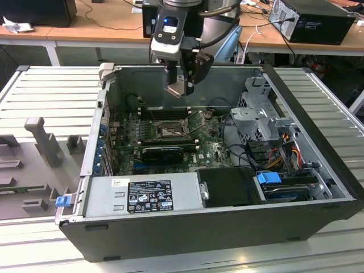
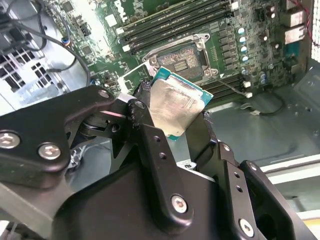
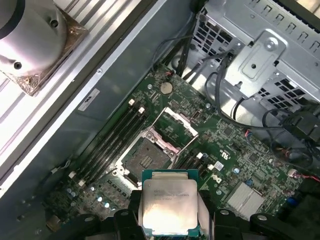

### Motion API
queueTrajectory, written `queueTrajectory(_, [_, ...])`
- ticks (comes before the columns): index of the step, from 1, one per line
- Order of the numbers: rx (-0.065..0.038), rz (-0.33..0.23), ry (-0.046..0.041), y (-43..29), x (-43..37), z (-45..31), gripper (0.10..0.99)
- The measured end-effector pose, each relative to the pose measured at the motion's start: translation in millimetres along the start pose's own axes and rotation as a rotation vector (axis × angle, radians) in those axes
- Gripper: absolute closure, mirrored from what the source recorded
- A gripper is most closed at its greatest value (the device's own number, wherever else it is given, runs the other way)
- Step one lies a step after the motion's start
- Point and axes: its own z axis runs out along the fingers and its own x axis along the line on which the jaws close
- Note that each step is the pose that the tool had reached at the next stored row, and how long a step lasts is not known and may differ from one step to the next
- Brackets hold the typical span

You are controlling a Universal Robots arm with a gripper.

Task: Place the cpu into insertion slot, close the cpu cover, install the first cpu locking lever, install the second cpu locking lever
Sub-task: 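Place the cpu into insertion slot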

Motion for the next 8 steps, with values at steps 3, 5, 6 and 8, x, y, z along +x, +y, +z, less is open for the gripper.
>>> queueTrajectory(3, [-0.001,0.036,-0.0032,0.0,0.0,0.4,0.561])
queueTrajectory(5, [-0.001,0.061,-0.0054,-0.1,0.0,0.4,0.561])
queueTrajectory(6, [-0.001,0.071,-0.0063,-0.1,0.0,0.4,0.561])
queueTrajectory(8, [-0.002,0.091,-0.0081,-0.1,0.0,0.5,0.561])
